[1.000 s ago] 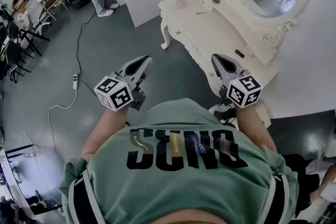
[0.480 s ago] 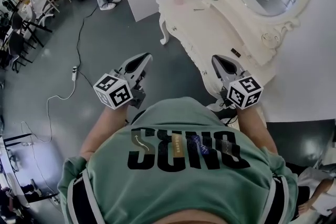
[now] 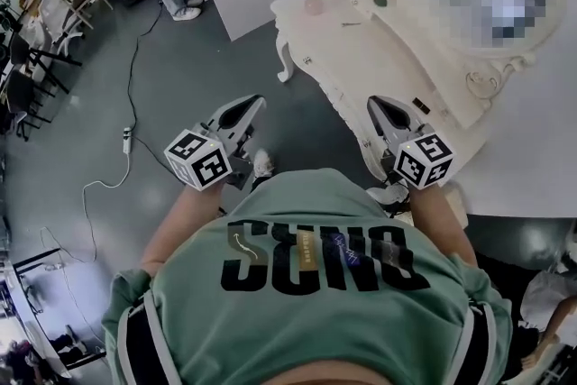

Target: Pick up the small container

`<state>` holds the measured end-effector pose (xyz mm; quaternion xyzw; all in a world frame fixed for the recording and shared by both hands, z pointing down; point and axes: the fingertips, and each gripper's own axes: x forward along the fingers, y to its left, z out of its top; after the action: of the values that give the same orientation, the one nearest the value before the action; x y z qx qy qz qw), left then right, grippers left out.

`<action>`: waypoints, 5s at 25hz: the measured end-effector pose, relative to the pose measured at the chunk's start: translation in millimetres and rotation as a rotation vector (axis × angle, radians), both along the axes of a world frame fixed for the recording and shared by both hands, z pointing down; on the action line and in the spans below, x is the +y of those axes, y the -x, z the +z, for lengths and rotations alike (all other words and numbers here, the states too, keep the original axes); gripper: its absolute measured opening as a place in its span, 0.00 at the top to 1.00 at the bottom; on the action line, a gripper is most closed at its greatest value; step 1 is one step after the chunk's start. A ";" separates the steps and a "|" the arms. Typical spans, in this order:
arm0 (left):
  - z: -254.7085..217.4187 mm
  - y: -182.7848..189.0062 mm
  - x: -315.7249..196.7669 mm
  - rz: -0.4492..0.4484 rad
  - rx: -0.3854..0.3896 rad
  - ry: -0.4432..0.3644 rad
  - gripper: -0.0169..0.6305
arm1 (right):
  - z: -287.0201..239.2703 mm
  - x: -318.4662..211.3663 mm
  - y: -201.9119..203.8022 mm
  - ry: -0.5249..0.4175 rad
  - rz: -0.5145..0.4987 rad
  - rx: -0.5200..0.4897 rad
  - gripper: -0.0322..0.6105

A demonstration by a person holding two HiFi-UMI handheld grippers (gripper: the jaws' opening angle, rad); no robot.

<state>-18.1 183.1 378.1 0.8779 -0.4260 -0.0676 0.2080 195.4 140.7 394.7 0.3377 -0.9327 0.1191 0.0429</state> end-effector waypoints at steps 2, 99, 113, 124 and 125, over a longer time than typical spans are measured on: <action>1.4 22.1 -30.2 0.022 0.000 -0.007 0.97 | -0.7 -25.4 22.6 -0.009 0.016 -0.007 0.94; 187.9 42.4 -484.0 0.218 -0.103 0.181 0.97 | 195.6 -475.0 162.1 0.008 -0.001 0.147 0.65; 204.2 44.5 -479.8 0.217 -0.088 0.194 0.97 | 232.5 -475.6 183.0 0.046 -0.022 0.216 0.65; 205.3 44.6 -476.0 0.215 -0.085 0.190 0.97 | 230.5 -480.2 176.1 0.036 -0.014 0.195 0.72; 205.6 44.6 -476.2 0.215 -0.085 0.189 0.97 | 231.8 -481.5 173.8 0.042 -0.008 0.192 0.72</action>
<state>-62.7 -293.1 583.7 0.8971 -0.3423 0.0327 0.2773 21.6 -340.8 626.5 0.3430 -0.9229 0.1054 0.1396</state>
